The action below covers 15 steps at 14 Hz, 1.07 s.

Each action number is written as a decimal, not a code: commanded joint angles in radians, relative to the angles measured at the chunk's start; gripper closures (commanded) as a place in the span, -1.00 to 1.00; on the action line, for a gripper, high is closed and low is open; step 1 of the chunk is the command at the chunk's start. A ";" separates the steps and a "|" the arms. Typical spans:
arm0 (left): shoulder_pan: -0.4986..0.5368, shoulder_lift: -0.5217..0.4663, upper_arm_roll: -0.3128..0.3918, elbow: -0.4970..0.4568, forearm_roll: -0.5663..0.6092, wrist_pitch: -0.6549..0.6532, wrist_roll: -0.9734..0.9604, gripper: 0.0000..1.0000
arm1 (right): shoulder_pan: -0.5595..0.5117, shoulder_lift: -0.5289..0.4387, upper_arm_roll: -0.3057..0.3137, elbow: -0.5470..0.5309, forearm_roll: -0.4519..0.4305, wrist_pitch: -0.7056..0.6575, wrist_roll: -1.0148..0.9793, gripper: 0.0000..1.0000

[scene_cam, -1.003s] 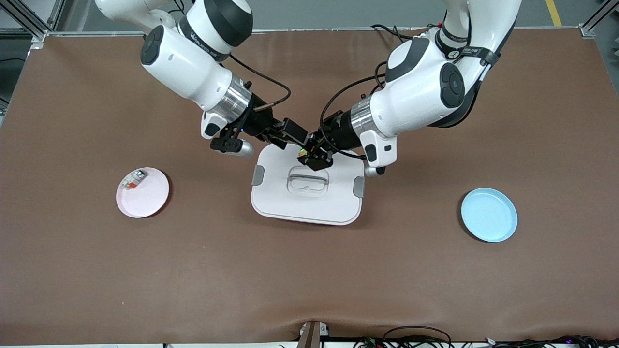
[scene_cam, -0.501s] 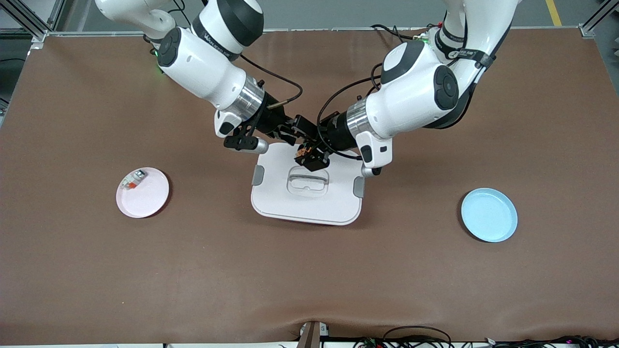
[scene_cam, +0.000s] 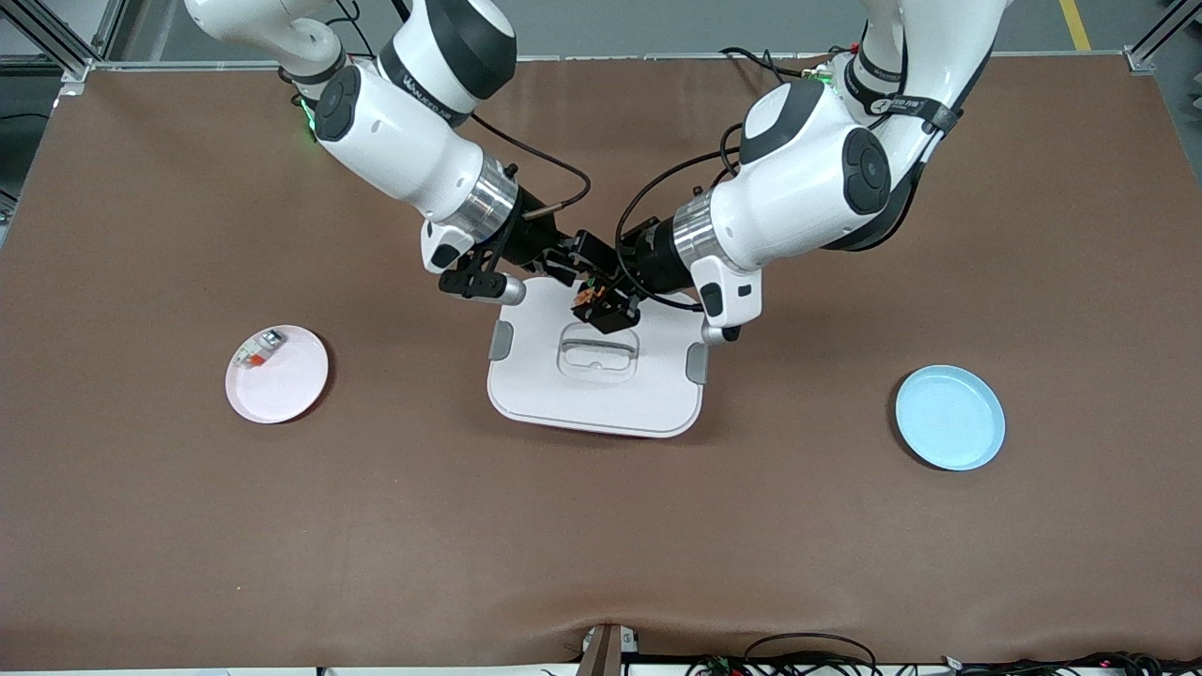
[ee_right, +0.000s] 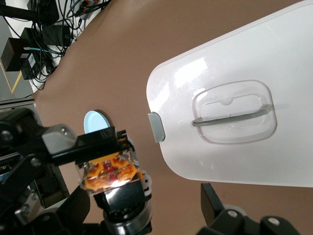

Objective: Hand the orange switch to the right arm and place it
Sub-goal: 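Grasp the switch with the right gripper above the white box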

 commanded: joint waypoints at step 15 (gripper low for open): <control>-0.020 0.001 0.005 0.023 0.017 0.006 -0.032 1.00 | 0.000 0.012 -0.002 0.031 0.008 -0.009 -0.017 1.00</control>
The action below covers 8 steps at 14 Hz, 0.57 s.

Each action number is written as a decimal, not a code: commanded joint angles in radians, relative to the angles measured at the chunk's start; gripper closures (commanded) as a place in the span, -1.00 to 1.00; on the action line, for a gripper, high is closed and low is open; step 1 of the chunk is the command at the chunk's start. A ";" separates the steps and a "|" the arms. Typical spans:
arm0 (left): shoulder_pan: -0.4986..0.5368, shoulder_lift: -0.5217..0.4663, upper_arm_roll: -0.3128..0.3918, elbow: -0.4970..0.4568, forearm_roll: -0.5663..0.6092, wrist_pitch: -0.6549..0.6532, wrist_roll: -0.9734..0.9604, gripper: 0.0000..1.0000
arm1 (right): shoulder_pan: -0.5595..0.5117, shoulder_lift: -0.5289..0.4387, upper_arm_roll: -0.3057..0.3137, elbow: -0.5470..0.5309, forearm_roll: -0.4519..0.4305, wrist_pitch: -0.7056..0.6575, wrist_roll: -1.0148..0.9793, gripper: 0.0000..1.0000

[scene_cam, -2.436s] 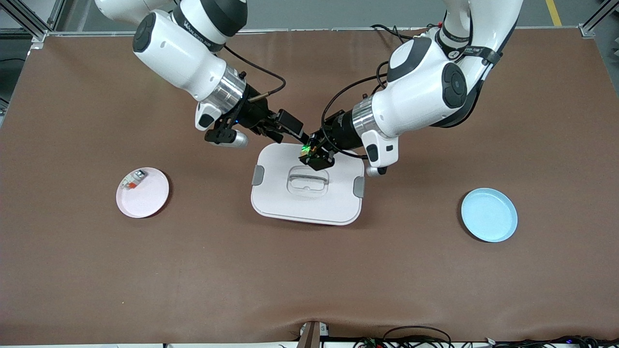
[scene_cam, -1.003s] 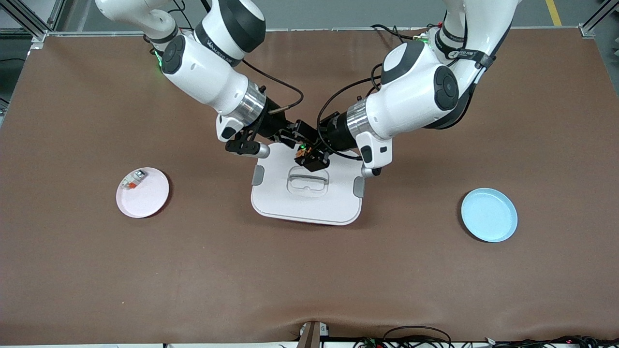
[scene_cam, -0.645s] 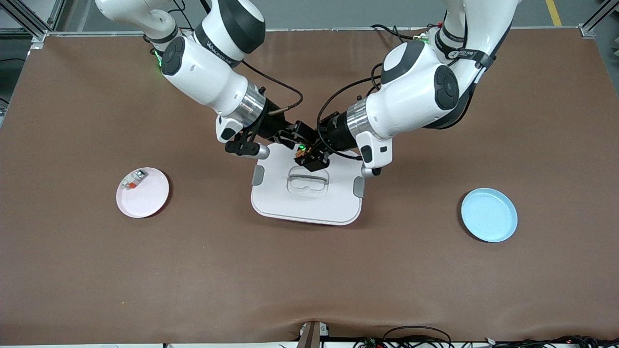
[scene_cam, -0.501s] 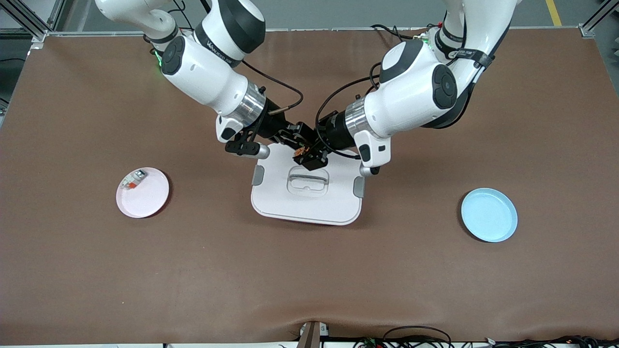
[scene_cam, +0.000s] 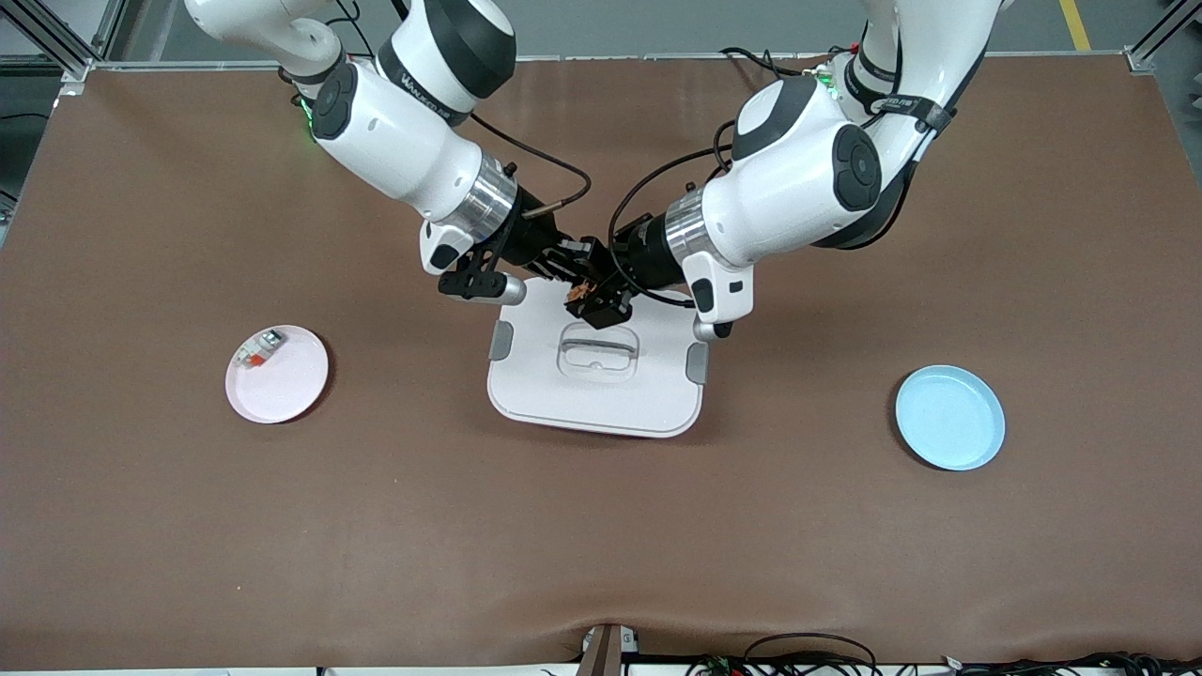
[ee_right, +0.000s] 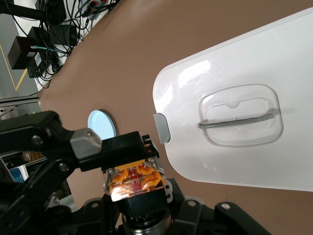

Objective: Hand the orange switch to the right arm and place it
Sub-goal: 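Grasp the switch with the right gripper above the white box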

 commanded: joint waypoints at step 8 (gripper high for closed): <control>0.036 -0.053 0.011 0.017 0.069 0.001 -0.021 -1.00 | -0.006 0.009 -0.008 0.030 0.007 -0.027 -0.001 1.00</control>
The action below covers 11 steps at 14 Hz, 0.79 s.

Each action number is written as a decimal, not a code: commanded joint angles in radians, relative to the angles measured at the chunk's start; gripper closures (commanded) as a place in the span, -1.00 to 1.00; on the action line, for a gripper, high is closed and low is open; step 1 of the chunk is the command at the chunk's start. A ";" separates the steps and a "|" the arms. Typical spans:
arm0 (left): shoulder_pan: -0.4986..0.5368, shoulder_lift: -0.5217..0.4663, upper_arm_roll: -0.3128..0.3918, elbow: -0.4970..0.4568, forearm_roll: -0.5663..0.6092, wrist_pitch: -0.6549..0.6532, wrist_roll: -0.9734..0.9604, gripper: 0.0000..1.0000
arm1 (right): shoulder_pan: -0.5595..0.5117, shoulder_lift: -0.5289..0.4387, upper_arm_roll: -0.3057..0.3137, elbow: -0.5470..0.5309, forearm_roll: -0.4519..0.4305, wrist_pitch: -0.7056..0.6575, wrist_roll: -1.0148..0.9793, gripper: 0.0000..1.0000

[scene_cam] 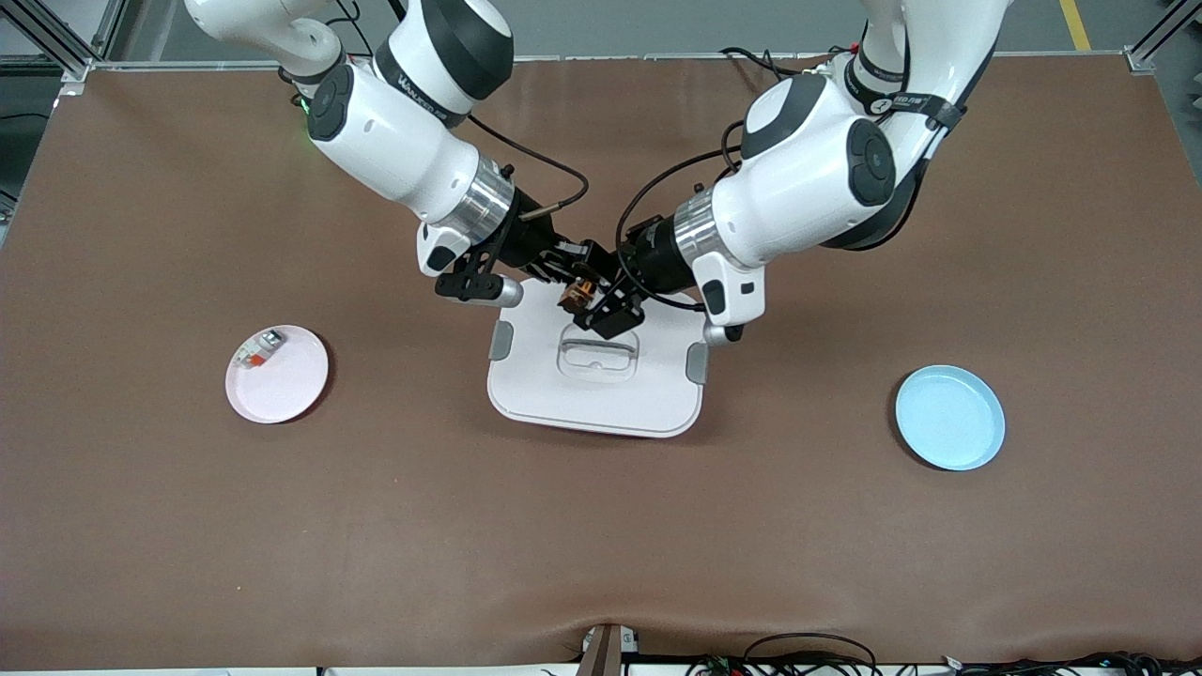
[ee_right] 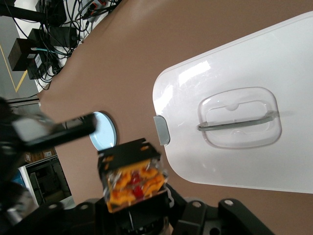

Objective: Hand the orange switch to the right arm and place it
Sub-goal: 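Open the left gripper and withdraw it while the right gripper holds switch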

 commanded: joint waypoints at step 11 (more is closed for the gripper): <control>0.209 -0.090 0.003 -0.007 0.580 -0.237 0.258 -1.00 | -0.081 -0.001 -0.007 0.071 -0.002 -0.232 -0.103 1.00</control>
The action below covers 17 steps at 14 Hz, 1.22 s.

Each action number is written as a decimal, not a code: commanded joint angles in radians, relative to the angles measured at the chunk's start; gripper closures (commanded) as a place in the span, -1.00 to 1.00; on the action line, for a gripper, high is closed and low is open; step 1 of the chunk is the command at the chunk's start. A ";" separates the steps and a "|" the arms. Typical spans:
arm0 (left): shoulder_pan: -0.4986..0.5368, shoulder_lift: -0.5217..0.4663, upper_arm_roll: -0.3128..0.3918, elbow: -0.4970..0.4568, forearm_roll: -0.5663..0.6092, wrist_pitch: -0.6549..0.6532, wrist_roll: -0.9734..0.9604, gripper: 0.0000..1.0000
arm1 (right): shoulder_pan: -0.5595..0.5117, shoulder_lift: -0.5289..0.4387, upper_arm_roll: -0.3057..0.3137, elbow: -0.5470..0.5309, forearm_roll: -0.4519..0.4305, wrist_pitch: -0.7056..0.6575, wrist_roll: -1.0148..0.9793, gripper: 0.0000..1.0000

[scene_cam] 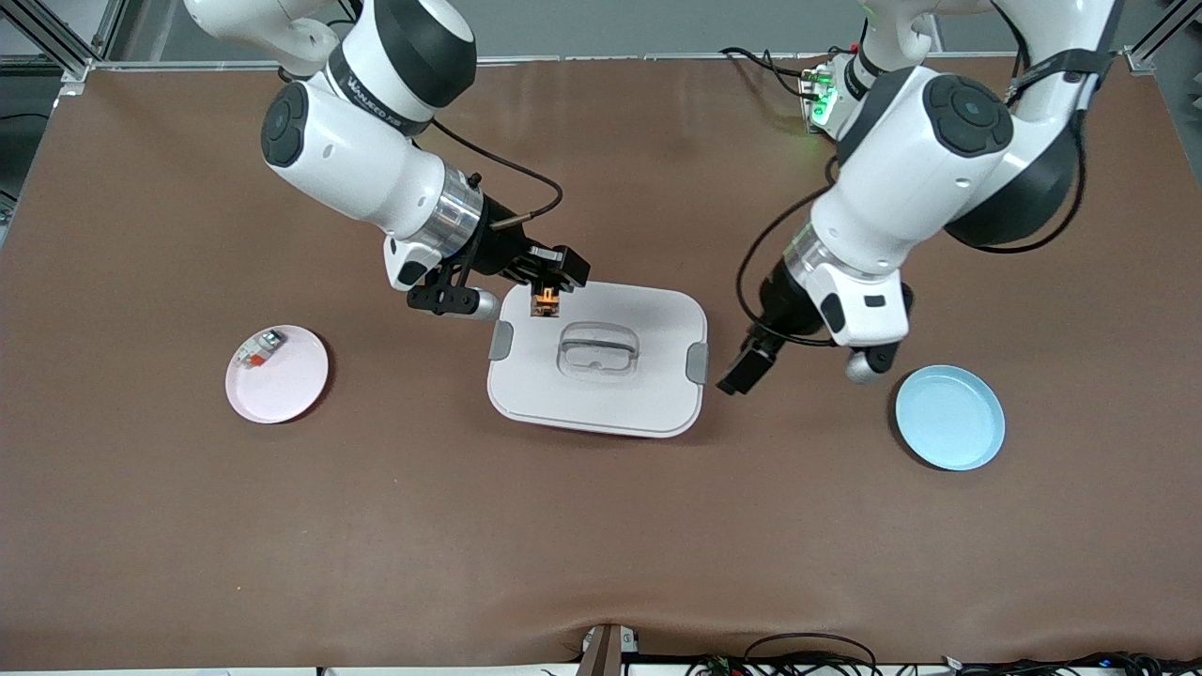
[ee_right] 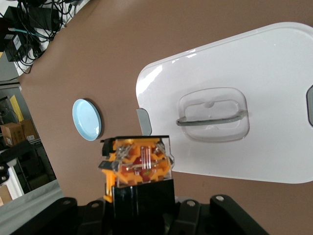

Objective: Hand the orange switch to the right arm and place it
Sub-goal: 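Open the left gripper and withdraw it while the right gripper holds switch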

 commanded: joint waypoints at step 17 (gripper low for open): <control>0.107 -0.321 0.277 -0.001 0.011 -0.543 1.080 -1.00 | -0.123 -0.087 0.005 -0.076 -0.373 -0.175 -0.392 1.00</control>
